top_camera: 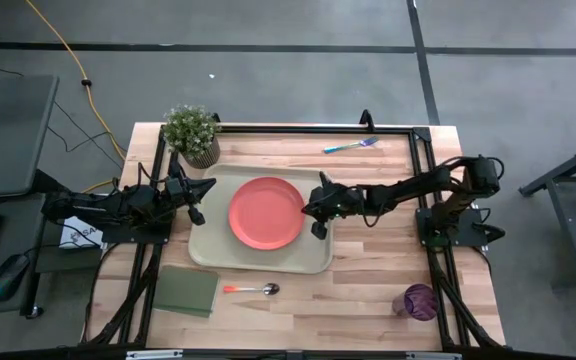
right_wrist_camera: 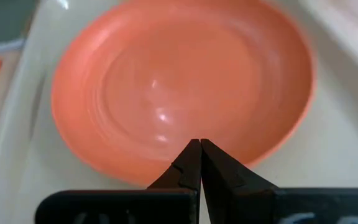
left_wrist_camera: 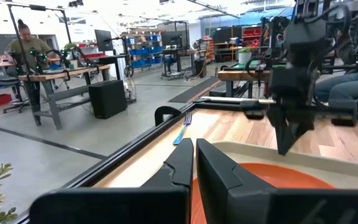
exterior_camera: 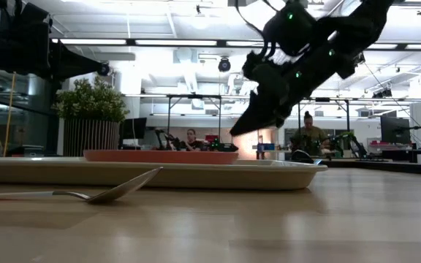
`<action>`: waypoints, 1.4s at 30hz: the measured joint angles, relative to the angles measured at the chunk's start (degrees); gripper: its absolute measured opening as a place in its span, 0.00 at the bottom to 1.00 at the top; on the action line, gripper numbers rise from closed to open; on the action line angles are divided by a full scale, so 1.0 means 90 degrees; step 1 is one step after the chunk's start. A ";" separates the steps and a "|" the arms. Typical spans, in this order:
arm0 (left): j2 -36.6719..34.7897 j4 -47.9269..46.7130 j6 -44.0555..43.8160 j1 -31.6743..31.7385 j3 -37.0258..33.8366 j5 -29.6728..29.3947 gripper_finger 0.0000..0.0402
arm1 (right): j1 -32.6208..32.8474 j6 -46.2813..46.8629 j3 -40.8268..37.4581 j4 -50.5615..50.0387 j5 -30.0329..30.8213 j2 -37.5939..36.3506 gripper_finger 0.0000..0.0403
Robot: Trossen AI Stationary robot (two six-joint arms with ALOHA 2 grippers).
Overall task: Pick and place plate/cup/fork/spoon on tray
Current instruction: Put the blue fork on the left side of the gray tray
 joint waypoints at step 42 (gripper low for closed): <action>0.0000 0.0002 0.0002 0.0000 0.0000 0.0000 0.01 | -0.2783 0.3753 0.0000 -0.0032 0.4438 0.1329 0.44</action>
